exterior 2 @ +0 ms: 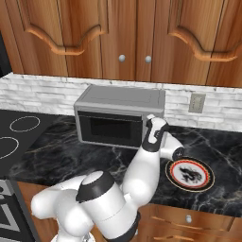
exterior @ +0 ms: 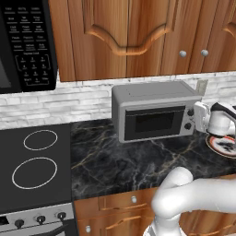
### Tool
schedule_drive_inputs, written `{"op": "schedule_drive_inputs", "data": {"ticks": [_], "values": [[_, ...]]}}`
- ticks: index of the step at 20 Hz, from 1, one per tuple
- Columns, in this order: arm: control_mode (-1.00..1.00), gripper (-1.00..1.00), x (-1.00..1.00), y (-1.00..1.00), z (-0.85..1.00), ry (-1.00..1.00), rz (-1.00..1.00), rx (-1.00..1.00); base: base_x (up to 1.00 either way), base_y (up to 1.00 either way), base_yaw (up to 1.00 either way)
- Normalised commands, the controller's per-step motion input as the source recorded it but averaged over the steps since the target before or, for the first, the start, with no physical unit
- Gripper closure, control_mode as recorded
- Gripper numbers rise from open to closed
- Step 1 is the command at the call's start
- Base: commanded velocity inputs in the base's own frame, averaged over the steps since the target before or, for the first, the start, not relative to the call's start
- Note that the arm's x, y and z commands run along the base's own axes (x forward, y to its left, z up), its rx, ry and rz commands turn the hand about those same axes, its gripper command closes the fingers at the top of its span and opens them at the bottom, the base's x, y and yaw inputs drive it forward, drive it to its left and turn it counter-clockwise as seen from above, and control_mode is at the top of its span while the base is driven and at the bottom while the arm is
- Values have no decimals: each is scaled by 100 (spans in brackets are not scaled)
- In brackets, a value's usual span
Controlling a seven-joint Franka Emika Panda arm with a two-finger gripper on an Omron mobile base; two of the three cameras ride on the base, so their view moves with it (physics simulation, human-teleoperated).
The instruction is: Pull the toaster oven rack outwards. Pick up the baguette from the plate and place it on the toaster oven rack. Close the toaster oven door fully and set the temperature to the lowest setting.
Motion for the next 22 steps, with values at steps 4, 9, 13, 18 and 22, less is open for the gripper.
{"op": "schedule_drive_inputs", "data": {"ticks": [4,9,13,18,22], "values": [[-100,100,17,-31,40,5,0,3,0,0,0],[-100,100,13,-28,36,7,0,2,0,0,0],[-100,100,0,-34,42,2,0,6,0,0,0],[-100,100,11,-13,18,6,0,3,0,0,0],[-100,100,8,-3,25,0,0,0,0,0,0]]}}
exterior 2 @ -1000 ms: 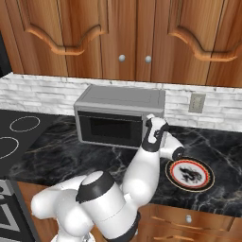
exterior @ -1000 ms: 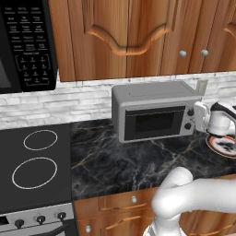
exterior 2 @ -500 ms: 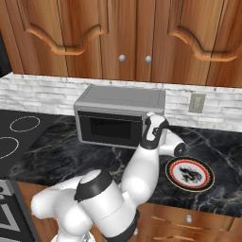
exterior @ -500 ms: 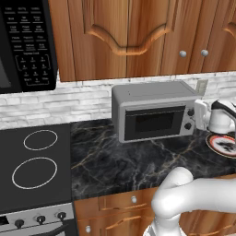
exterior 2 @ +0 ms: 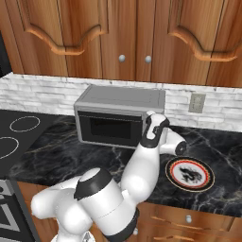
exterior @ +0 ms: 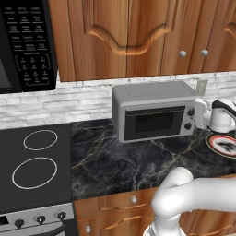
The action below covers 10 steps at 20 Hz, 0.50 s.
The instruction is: Pull the toaster oven rack outwards. Pick up the baguette from the plate and place it on the toaster oven rack. Close the toaster oven door fully and set the temperature to the lowest setting.
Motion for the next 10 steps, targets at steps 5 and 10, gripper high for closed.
{"op": "schedule_drive_inputs", "data": {"ticks": [5,10], "values": [[-100,100,9,0,12,-2,0,-4,0,0,0],[-100,100,33,-2,1,0,0,-5,0,0,0]]}}
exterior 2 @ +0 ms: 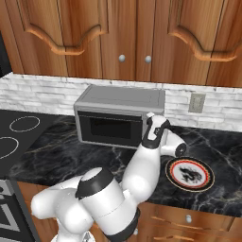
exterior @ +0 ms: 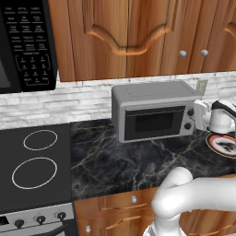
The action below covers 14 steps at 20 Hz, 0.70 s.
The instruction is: Pull the toaster oven rack outwards. Pick up the baguette from the plate and place it on the toaster oven rack. Close the toaster oven door fully and set the temperature to the lowest setting.
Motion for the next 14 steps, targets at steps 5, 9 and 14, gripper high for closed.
{"op": "schedule_drive_inputs", "data": {"ticks": [5,9,14], "values": [[-100,100,37,-9,6,0,0,-8,0,0,0],[-100,100,32,-34,21,0,0,-3,0,0,0],[-100,100,34,-54,11,12,-13,-4,0,0,0]]}}
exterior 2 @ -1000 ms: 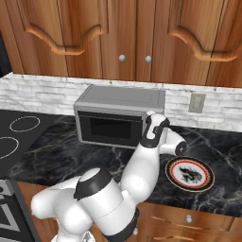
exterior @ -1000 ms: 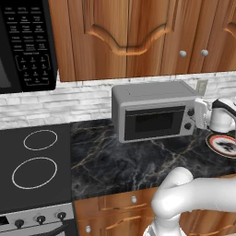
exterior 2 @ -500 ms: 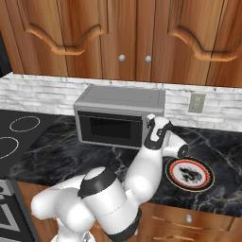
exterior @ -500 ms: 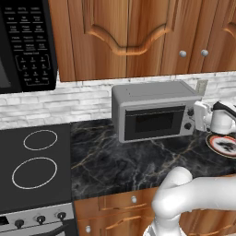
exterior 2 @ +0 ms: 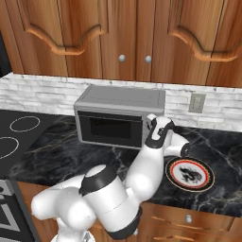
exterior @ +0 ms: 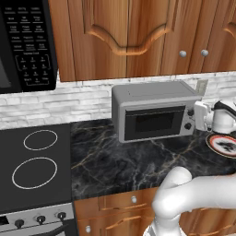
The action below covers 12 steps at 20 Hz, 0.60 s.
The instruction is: Pull the toaster oven rack outwards. Pick up the baguette from the plate and place it on the toaster oven rack. Close the toaster oven door fully and set the temperature to the lowest setting.
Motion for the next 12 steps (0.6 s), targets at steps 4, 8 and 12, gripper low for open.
{"op": "schedule_drive_inputs", "data": {"ticks": [4,8,12], "values": [[-100,100,26,-41,0,8,-31,-5,0,0,0],[-100,100,3,-41,0,1,-52,-5,0,0,0],[-100,100,0,-20,0,0,-58,-11,0,0,0]]}}
